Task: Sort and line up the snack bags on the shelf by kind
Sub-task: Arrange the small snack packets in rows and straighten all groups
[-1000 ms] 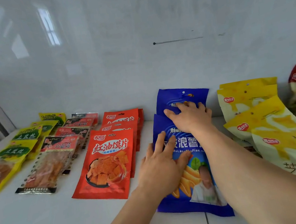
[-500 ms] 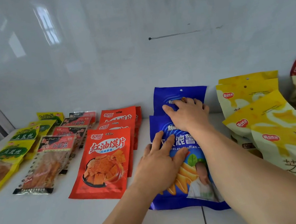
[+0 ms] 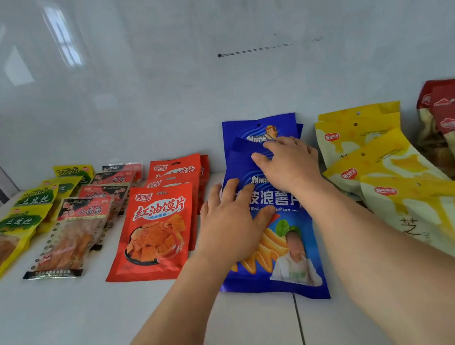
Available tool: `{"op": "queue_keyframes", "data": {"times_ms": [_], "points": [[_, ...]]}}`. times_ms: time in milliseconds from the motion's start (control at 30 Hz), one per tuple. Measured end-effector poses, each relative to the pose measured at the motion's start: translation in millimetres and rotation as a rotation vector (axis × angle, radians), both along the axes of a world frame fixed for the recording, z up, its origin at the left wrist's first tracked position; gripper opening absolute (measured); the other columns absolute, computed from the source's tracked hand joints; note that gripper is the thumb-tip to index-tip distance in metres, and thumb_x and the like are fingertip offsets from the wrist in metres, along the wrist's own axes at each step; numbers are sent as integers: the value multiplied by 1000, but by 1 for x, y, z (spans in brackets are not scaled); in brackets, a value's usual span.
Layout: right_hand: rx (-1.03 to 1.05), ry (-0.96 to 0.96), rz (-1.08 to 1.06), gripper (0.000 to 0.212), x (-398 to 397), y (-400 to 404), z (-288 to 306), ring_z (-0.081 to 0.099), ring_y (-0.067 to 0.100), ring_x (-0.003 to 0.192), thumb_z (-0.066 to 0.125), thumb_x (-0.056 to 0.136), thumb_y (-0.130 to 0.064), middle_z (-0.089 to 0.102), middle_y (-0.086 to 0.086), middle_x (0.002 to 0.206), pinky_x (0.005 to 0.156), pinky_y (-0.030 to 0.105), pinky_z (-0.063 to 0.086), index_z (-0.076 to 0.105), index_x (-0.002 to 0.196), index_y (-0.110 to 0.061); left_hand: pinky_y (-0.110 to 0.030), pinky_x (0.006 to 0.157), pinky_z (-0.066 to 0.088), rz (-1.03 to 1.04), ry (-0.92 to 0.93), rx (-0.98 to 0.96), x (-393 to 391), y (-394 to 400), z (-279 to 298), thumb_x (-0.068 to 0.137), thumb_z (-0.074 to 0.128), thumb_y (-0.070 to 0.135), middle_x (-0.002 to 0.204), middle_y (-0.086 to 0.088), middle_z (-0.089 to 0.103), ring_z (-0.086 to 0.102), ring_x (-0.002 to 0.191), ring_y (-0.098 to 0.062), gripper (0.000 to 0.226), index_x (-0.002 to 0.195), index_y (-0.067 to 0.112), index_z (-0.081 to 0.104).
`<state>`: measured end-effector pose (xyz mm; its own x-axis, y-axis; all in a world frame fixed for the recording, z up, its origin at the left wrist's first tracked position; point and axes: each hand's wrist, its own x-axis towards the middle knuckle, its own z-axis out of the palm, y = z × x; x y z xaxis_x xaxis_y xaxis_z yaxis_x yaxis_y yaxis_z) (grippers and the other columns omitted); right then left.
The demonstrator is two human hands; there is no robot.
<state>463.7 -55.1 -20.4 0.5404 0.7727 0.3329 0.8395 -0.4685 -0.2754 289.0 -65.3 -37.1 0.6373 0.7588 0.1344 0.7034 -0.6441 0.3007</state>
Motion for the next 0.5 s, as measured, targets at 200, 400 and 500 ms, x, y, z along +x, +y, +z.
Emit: {"op": "queue_keyframes", "data": {"times_ms": [200, 400, 500], "points": [[72, -36, -17, 51, -8, -41, 5, 38, 26, 136, 36, 100, -53, 47, 3, 145, 109, 49, 32, 50, 140, -24, -46, 122, 14, 42, -117, 28, 4, -18, -3, 97, 43, 61, 164, 1, 21, 8, 152, -25, 66, 154, 28, 32], [67, -31, -112, 50, -8, -101, 14, 39, 26, 136, 42, 99, -54, 47, 1, 146, 108, 44, 34, 51, 139, -25, -45, 121, 17, -4, -149, 96, 16, -40, -7, 98, 46, 56, 162, -3, 26, 11, 152, -30, 62, 150, 23, 40], [84, -38, -161, 47, -3, -139, 18, 40, 28, 135, 44, 99, -50, 48, 2, 146, 107, 43, 34, 53, 137, -24, -45, 121, 17, -78, -170, 124, 29, -65, -7, 99, 45, 54, 163, -3, 25, 9, 152, -29, 61, 150, 23, 40]]}}
